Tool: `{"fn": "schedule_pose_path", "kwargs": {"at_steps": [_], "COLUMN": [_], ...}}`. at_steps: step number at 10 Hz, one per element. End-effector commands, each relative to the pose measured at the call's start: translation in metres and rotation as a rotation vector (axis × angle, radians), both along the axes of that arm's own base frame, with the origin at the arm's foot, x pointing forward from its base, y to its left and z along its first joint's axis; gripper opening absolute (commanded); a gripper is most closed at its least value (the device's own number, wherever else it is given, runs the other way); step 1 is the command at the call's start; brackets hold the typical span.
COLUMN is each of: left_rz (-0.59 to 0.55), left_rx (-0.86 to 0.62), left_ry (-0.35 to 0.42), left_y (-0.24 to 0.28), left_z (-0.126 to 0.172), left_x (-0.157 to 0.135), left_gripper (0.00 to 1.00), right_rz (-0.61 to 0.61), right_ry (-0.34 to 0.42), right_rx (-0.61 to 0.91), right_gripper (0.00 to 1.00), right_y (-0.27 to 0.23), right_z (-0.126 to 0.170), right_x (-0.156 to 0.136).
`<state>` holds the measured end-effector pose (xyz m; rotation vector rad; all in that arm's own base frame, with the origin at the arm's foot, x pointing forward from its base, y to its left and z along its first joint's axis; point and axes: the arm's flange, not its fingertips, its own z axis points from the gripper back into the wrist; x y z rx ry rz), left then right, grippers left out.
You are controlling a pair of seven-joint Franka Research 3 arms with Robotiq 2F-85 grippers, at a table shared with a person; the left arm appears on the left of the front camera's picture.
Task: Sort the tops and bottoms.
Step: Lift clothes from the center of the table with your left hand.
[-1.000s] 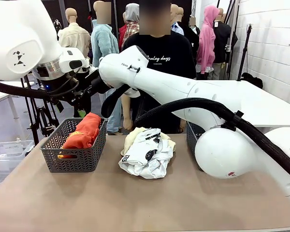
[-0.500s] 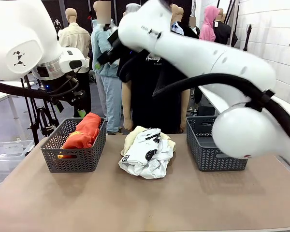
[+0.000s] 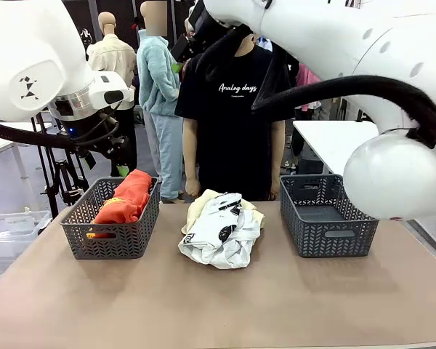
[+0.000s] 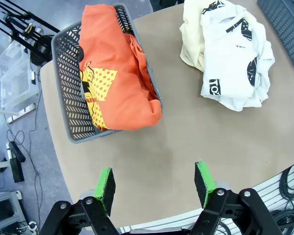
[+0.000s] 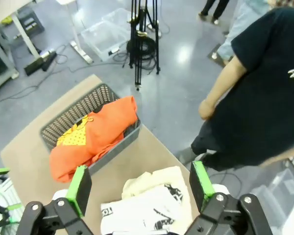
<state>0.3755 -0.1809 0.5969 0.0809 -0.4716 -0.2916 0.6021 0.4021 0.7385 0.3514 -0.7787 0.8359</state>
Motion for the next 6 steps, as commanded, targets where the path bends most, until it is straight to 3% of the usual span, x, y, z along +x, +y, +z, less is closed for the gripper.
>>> {"fn": "schedule_pose_path", "kwargs": {"at_steps": [1, 2, 3, 4, 6], "left_rz": [0.011, 0.011, 0.011, 0.011, 0.011], "left_rx": [0.01, 0.01, 0.01, 0.01, 0.01], "left_ry": [-0.017, -0.017, -0.017, -0.017, -0.017], "left_y": [0.001, 0.001, 0.001, 0.001, 0.001], "left_z": [-0.001, -0.001, -0.001, -0.001, -0.001], "left_x": [-0.001, -0.001, -0.001, -0.001, -0.001], "left_gripper": [0.85, 0.85, 0.85, 0.85, 0.85], "right_rz": [0.055, 0.0, -0.015, -0.104, -0.258], "right_ry": [-0.033, 0.0, 0.067, 0.128, 0.246], "right_rx": [0.021, 0.0, -0.051, -0.036, 0.041], "right_gripper": [1.0, 1.0, 1.0, 1.0, 1.0], "right_y": [0.01, 0.0, -0.011, -0.059, -0.171], "right_z": [-0.015, 0.0, -0.011, -0.012, -0.038], "right_x": [0.009, 0.0, 0.005, -0.001, -0.06]}}
